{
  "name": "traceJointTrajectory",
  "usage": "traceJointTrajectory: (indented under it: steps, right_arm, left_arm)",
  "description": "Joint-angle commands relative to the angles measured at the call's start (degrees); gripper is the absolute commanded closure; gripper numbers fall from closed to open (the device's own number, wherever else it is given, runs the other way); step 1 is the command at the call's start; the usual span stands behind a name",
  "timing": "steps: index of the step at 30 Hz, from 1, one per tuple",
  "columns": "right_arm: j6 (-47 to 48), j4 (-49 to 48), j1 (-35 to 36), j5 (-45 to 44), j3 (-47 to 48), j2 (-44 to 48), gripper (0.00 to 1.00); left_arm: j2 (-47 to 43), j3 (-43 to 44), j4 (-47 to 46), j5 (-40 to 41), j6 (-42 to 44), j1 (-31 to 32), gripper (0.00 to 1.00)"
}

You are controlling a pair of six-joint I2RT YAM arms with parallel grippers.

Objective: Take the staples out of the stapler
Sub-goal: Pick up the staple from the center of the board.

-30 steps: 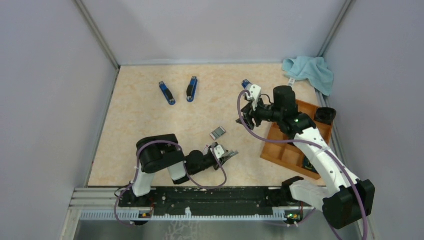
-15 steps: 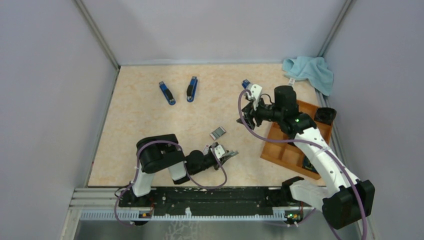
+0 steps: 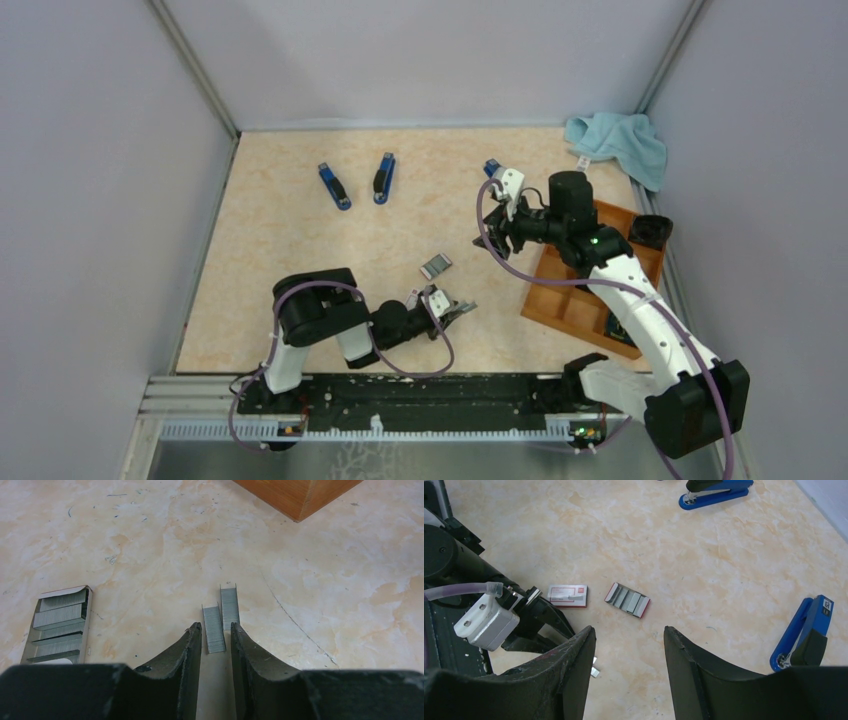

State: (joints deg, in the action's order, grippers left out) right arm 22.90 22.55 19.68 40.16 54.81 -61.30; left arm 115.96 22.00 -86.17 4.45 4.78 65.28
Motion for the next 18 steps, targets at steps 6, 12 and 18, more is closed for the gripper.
traceJointTrajectory:
  steps: [6, 12, 18]
  right_arm:
    - [0.0, -1.3, -0.8, 1.0, 1.0, 1.1, 0.46]
    - [0.0, -1.2, -0.8, 1.3, 1.0, 1.3, 0.46]
    - [0.1, -1.1, -0.8, 1.4, 1.1, 1.5, 0.46]
  left_arm:
    - [0.8, 0.7, -5.4, -0.6, 0.2, 0.4, 0.66]
    - [0.8, 0.8, -5.1, -0.5, 0.2, 0.5, 0.70]
    - [0.6, 0.5, -5.4, -0.4, 0.0, 0.5, 0.72]
